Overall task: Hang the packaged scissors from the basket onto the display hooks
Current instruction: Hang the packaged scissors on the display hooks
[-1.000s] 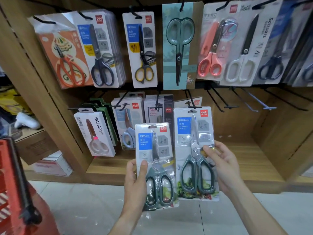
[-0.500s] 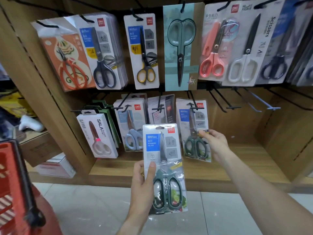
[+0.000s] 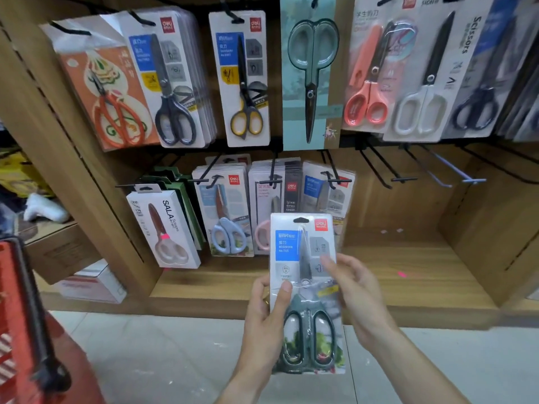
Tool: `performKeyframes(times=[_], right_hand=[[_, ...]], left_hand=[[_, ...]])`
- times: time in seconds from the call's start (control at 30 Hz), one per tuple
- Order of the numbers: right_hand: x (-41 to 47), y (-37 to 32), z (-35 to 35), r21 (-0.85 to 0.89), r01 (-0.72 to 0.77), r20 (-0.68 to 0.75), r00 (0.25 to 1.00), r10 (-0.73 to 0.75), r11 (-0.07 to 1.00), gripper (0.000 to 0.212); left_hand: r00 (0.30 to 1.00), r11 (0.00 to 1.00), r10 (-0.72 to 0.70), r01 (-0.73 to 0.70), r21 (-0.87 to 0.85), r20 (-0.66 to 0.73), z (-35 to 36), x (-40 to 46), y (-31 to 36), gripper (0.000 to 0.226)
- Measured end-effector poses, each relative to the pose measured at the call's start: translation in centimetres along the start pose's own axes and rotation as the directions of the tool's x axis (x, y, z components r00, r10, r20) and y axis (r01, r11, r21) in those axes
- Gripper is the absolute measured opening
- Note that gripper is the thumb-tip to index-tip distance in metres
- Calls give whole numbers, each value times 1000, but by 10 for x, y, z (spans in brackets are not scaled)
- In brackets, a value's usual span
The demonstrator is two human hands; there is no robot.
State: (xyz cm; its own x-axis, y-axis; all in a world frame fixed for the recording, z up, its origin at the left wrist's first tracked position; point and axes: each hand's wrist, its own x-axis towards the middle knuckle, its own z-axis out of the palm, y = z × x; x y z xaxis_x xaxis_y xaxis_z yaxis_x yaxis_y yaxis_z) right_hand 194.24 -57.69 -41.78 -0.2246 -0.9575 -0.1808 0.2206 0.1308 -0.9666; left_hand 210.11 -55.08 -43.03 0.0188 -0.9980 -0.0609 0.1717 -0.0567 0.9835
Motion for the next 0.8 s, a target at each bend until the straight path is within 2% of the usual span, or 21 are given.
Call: performKeyframes(times=[0.13,0.23,0.4,0.63,0.73,0.8], right_hand=[[-11,-16,-6,58,107,-70,992,-103,993,15],[-7,-30,-13,18,193,-114,975,-190,981,15],[10,-40,-17,0,215,-149,966,-212,977,18],[34,-42,-15,6,200,-184,963,-196,980,15],[53,-39,-15,-8,175,-196,965,-173,984,14],[74,-40,-17,-37,156,-207,965,-160,987,14]], left_hand=[[995,1000,-30,30,-1,90,15,-1,3,27],[992,998,-3,-6,69,126,23,6,3,37],[991,965,94,-115,237,95,28,22,-5,51],[996,964,77,-88,252,52,36,38,-4,50],[997,947,65,-73,314,34,40,47,1,49],[996,916,43,-71,395,78,43,57,10,51]])
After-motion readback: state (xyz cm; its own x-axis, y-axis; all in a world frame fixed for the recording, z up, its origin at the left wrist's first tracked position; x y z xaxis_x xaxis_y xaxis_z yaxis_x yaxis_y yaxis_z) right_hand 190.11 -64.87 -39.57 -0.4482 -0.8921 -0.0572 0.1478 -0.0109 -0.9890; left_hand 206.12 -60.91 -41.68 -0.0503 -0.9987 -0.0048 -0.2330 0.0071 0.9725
